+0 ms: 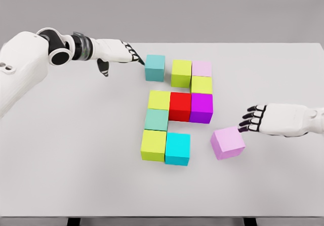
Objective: Assemble the squares on the desktop into the number 2
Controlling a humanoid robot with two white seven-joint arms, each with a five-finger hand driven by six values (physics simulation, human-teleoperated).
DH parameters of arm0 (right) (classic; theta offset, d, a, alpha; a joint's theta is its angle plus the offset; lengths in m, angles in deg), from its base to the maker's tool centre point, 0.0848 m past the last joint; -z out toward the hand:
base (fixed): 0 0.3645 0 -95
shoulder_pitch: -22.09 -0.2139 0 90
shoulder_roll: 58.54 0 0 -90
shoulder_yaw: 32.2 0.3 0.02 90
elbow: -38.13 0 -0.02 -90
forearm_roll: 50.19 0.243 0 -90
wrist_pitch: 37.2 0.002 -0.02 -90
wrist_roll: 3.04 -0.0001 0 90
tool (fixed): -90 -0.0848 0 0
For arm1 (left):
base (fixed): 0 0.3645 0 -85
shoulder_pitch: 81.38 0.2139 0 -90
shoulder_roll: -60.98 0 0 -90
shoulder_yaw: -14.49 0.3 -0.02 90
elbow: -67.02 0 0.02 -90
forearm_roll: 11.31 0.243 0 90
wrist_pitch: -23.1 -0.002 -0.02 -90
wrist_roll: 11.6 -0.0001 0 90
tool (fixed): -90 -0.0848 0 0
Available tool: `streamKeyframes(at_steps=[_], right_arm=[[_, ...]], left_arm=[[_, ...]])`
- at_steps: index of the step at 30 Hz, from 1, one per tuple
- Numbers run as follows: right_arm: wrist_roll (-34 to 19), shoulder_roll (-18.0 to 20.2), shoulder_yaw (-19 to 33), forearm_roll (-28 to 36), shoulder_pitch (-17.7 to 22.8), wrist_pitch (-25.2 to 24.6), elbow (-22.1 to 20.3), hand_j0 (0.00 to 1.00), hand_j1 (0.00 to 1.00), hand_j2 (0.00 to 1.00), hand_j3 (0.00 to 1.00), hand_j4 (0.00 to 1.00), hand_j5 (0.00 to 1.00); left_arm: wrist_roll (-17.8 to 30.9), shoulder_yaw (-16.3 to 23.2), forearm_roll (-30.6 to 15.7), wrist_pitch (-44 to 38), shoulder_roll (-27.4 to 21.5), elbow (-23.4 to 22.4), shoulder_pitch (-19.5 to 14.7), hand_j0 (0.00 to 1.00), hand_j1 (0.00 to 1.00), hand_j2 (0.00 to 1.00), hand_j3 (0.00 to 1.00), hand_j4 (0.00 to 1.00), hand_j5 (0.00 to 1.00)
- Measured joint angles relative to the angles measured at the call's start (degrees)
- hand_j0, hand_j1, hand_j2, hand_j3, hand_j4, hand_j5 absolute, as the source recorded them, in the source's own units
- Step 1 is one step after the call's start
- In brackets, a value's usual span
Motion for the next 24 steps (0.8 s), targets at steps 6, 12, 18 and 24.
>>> streamKeyframes(at_steps=[6, 12, 18, 24], right_arm=[[-0.06, 0.52, -0.87, 0.17, 0.18, 0.00, -0.79, 1.00, 1.00, 1.00, 1.00, 1.00, 1.00], [-0.05, 1.04, -1.25, 0.31, 0.79, 0.00, -0.89, 1.00, 1.00, 1.00, 1.00, 1.00, 1.00], [0.28, 1.27, -2.44, 1.79, 1.67, 0.00, -0.94, 1.00, 1.00, 1.00, 1.00, 1.00, 1.00], [0.86, 3.54, -4.03, 3.55, -9.03, 0.03, 1.71, 1.00, 1.00, 1.00, 1.00, 1.00, 1.00]], left_arm=[[-0.02, -0.41, 0.01, 0.00, 0.75, -1.69, -0.62, 1.00, 1.00, 1.00, 1.00, 1.00, 1.00], [0.01, -0.74, 0.02, 0.01, 2.07, -3.17, -1.05, 1.00, 1.00, 1.00, 1.00, 1.00, 1.00], [0.03, -0.76, 0.01, 0.01, 3.13, -3.46, -0.97, 1.00, 1.00, 1.00, 1.00, 1.00, 1.00], [0.04, -0.71, 0.04, 0.01, 3.36, -3.23, -0.97, 1.00, 1.00, 1.00, 1.00, 1.00, 1.00]])
